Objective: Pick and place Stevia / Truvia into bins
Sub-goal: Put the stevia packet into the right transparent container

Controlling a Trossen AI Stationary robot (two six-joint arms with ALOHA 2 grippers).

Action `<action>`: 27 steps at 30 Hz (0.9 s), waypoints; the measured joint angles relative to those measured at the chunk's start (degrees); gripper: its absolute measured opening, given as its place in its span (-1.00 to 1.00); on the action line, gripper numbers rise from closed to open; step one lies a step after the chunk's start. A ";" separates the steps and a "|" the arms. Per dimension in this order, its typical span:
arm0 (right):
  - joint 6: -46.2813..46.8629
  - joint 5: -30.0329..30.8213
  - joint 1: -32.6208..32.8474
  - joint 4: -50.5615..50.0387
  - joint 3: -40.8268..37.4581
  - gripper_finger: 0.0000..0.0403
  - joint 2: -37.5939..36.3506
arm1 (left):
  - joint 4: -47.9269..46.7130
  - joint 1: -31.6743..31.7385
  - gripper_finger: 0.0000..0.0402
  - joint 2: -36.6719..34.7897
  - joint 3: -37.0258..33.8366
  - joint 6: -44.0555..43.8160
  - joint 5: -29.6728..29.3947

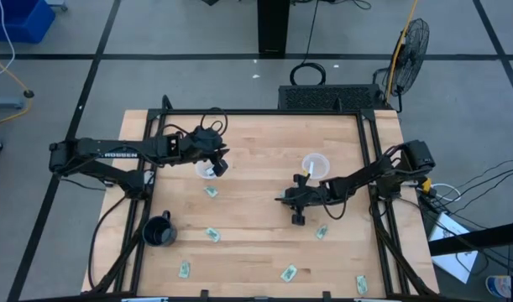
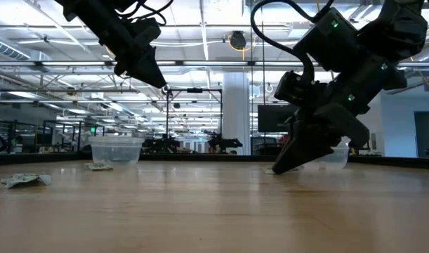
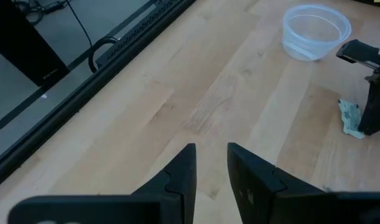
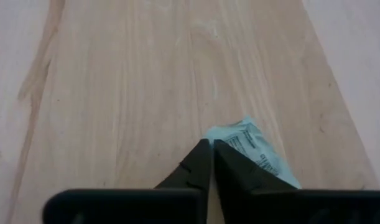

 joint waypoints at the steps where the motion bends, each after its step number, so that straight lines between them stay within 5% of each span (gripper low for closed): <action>1: -0.19 0.00 0.00 0.12 0.00 -0.97 0.02 | 0.00 0.00 -0.52 0.00 0.00 0.00 0.00; 21: -5.99 -0.54 1.76 0.33 -0.22 -0.99 -7.13 | -0.03 0.00 -0.52 0.00 0.00 -0.51 -0.02; 27: -6.39 -0.42 0.87 -1.11 -0.22 -0.78 -4.82 | 0.06 0.00 -0.52 0.00 0.00 -0.59 -0.02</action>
